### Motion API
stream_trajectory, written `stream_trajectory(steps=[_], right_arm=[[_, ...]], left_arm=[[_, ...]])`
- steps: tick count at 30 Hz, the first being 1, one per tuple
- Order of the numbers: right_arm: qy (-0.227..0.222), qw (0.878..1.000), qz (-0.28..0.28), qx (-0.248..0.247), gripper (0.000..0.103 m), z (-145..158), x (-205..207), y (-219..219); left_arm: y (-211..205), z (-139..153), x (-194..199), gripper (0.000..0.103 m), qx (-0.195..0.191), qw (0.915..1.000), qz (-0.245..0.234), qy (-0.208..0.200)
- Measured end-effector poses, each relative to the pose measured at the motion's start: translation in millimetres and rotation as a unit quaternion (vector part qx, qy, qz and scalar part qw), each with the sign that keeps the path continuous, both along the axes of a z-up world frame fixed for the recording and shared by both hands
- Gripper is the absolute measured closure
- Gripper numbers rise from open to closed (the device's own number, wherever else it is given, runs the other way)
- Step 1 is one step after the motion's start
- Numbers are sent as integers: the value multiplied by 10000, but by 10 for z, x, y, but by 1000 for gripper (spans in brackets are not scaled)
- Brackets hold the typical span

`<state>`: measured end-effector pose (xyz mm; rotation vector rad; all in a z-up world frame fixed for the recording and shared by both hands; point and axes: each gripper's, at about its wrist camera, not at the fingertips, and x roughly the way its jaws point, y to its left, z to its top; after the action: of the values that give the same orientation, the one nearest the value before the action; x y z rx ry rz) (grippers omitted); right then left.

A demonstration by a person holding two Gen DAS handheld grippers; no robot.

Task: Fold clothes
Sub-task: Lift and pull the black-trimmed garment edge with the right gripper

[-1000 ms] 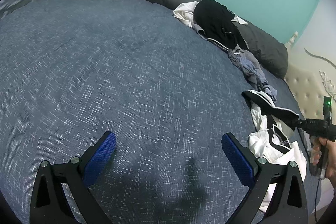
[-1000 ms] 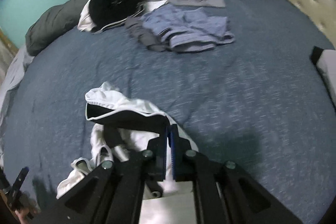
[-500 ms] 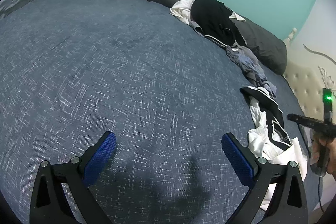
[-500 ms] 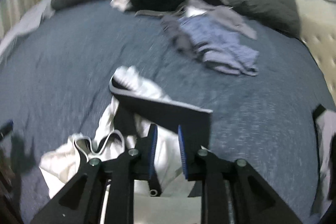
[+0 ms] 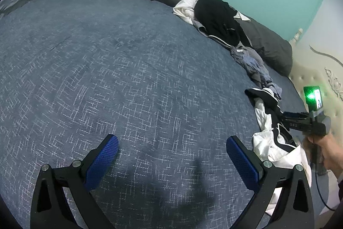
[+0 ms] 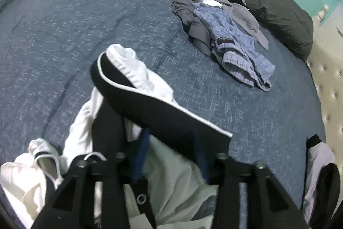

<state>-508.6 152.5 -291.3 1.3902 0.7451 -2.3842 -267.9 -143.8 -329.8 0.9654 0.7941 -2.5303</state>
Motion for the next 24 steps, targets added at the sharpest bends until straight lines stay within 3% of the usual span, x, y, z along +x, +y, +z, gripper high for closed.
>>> stream_trajectory(steps=[6, 9, 12, 14, 17, 21, 24], right_arm=[[204, 9997, -97, 39, 55, 26, -104, 32], [347, 9989, -323, -22, 69, 81, -155, 141], [402, 9973, -574, -196, 71, 142, -201, 276], [380, 9966, -540, -484, 71, 203, -178, 321], [316, 9981, -116, -523, 71, 213, -61, 213], [220, 9992, 333, -52, 69, 63, 64, -2], [268, 9993, 136, 205, 67, -39, -13, -27]], left_arm=[[23, -17, -34, 0, -18, 10000, -31, -26], [31, -23, -47, 0, -27, 10000, -42, -40], [32, -23, -47, 0, -38, 10000, -49, -42], [26, -24, -49, 1, -25, 10000, -37, -38], [38, -30, -59, 0, -22, 10000, -62, -49], [46, -27, -59, 1, -18, 10000, -70, -39], [35, -30, -58, 0, 0, 10000, -62, -33]])
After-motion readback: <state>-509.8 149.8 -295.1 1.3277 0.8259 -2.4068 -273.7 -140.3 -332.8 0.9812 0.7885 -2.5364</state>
